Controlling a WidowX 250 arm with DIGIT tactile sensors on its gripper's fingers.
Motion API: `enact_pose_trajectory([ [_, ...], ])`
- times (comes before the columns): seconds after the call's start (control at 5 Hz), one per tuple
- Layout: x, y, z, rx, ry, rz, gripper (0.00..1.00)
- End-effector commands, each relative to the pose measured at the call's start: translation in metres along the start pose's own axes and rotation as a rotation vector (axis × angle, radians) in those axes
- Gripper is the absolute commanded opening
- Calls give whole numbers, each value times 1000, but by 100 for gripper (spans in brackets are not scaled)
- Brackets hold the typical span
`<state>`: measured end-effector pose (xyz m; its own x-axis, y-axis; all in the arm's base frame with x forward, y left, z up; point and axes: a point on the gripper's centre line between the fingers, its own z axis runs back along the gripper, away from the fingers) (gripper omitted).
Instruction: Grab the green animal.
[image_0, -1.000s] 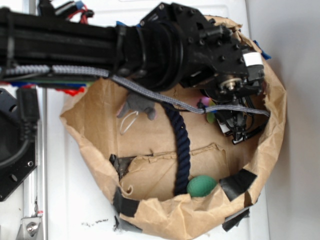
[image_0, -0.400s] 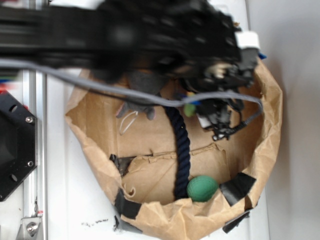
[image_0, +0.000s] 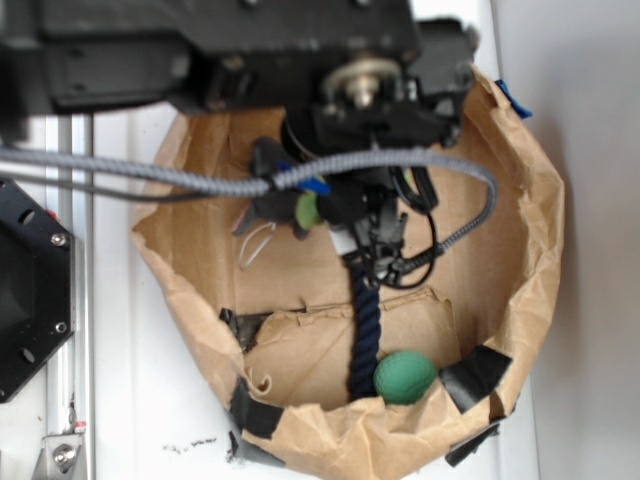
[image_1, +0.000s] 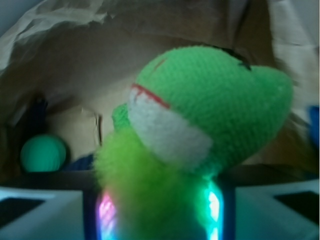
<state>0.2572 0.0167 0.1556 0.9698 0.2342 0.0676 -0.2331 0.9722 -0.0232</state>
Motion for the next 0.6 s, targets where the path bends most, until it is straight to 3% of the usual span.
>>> enact_pose_trajectory([
  [0.0,-14,-15,52,-43,-24,-174,0],
  [0.2,-15,-19,53,-46,-24,-172,0],
  [0.4,-14,-18,49,-14,-23,-171,0],
])
